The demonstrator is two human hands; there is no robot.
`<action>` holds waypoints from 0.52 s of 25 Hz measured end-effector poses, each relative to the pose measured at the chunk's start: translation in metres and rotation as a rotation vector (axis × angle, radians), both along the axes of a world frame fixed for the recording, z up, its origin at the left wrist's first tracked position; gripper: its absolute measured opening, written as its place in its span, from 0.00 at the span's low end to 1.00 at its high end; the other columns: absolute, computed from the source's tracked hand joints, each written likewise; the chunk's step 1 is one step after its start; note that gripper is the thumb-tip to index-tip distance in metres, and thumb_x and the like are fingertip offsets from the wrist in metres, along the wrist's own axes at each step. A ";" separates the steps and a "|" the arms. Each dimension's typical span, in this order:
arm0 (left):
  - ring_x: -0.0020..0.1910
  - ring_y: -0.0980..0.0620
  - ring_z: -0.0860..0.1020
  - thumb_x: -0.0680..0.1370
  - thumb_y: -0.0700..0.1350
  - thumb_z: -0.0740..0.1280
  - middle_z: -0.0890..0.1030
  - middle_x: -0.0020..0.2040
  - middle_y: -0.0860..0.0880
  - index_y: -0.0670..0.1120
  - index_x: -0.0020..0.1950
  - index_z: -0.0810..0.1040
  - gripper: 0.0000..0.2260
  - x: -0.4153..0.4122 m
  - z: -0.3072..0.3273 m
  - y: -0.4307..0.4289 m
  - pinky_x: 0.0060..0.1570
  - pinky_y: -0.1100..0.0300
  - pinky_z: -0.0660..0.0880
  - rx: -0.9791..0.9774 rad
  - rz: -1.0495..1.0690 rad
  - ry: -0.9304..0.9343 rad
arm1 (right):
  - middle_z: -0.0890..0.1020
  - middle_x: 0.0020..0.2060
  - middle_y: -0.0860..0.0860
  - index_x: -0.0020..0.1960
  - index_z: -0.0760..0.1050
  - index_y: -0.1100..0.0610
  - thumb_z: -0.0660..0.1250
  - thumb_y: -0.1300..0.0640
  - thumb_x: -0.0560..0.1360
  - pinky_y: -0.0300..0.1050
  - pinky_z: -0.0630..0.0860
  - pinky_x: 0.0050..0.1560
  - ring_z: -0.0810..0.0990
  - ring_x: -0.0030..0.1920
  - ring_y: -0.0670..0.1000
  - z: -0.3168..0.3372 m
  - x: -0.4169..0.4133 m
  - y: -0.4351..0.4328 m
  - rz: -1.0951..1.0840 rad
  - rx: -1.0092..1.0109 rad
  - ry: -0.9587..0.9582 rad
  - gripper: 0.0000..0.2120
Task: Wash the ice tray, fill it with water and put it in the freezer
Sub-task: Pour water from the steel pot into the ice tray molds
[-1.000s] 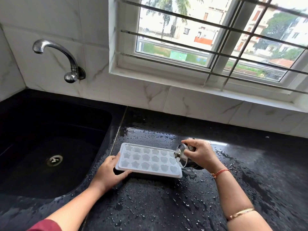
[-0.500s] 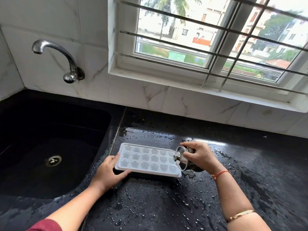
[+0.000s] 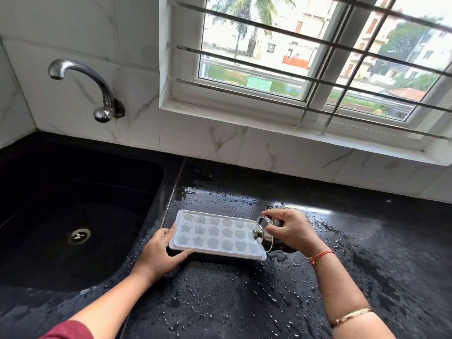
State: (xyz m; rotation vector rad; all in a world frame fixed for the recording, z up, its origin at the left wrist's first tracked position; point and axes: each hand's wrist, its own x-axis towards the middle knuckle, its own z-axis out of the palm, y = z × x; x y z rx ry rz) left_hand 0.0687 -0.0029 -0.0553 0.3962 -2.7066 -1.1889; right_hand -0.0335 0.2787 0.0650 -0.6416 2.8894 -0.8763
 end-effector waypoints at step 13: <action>0.58 0.51 0.74 0.55 0.71 0.58 0.73 0.58 0.50 0.50 0.72 0.65 0.48 0.001 0.001 0.000 0.57 0.60 0.69 0.006 -0.008 -0.002 | 0.73 0.22 0.32 0.57 0.79 0.54 0.68 0.59 0.68 0.47 0.61 0.50 0.72 0.29 0.31 -0.001 -0.003 0.002 -0.004 -0.043 0.003 0.17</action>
